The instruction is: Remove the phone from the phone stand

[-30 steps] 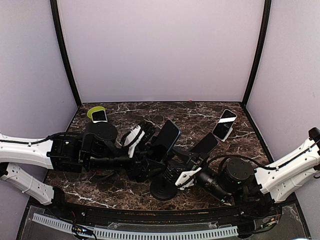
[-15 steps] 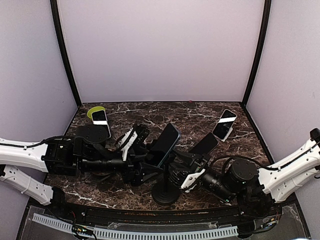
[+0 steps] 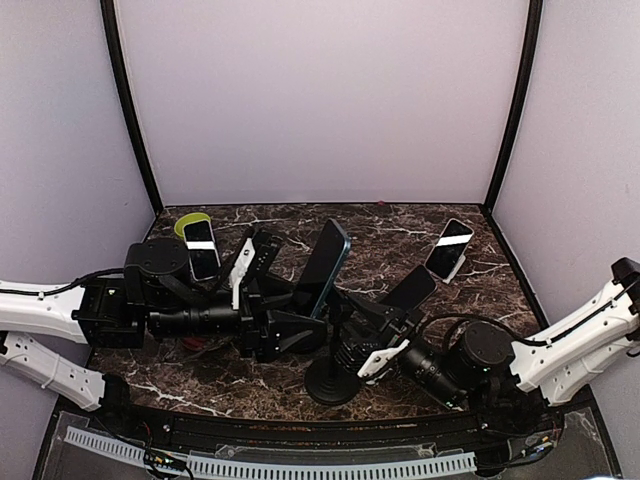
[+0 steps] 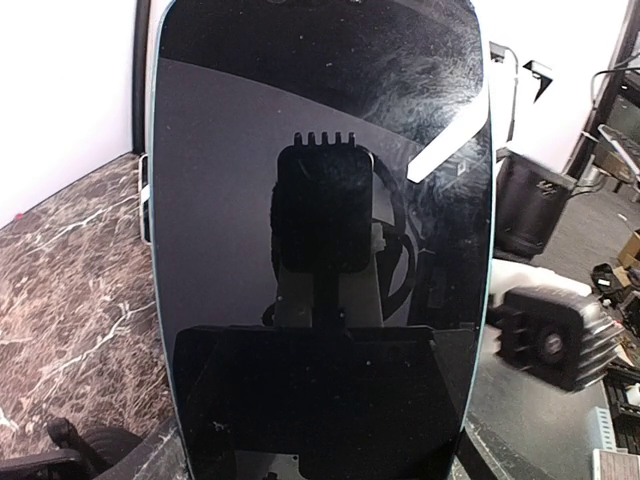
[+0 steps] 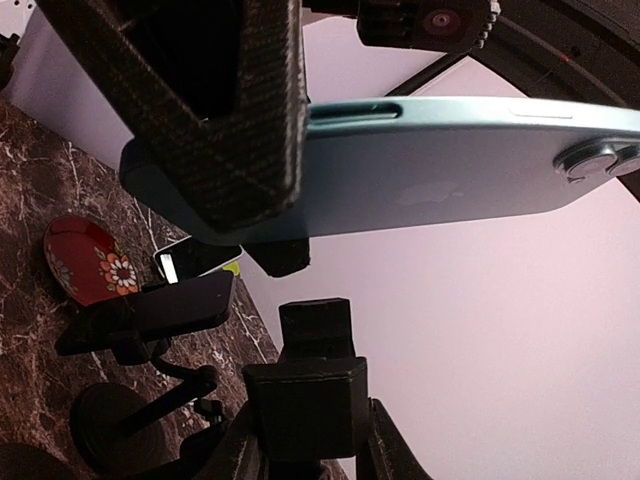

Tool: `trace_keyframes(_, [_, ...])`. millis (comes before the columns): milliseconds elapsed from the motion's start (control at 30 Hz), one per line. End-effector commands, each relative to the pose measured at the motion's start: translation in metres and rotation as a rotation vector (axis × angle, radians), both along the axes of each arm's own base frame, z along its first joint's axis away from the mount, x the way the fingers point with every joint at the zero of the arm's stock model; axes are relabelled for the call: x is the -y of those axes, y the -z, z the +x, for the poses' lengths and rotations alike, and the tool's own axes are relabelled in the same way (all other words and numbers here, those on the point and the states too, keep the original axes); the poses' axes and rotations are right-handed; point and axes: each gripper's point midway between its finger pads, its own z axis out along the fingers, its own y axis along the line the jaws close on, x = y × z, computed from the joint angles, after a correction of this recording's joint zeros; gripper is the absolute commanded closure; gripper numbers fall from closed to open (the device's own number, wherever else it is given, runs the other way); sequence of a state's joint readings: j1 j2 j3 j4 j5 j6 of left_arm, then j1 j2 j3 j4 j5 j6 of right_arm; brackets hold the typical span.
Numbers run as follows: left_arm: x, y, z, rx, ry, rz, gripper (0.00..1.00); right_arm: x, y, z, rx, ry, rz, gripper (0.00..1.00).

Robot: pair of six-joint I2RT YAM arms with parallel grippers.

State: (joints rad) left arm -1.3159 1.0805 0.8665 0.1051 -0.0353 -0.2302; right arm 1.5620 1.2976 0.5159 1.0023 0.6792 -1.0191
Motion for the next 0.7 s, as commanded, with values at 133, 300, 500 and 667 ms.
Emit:
trace_keyframes(133, [-0.014, -0.057, -0.007, 0.106, 0.026, -0.154, 0.59, 0.015, -0.025, 0.010, 0.118, 0.111, 0.090, 1.00])
trace_keyframes(300, [-0.019, -0.067, -0.003, 0.124, 0.001, -0.159, 0.59, 0.012, -0.018, 0.010, 0.103, 0.105, 0.075, 1.00])
trace_keyframes(500, [-0.030, -0.080, 0.008, 0.144, -0.083, -0.163, 0.59, 0.013, -0.018, 0.011, 0.100, 0.116, 0.074, 1.00])
trace_keyframes(667, [-0.045, -0.089, 0.042, 0.161, -0.259, -0.096, 0.59, 0.013, -0.018, 0.010, 0.104, 0.113, 0.069, 1.00])
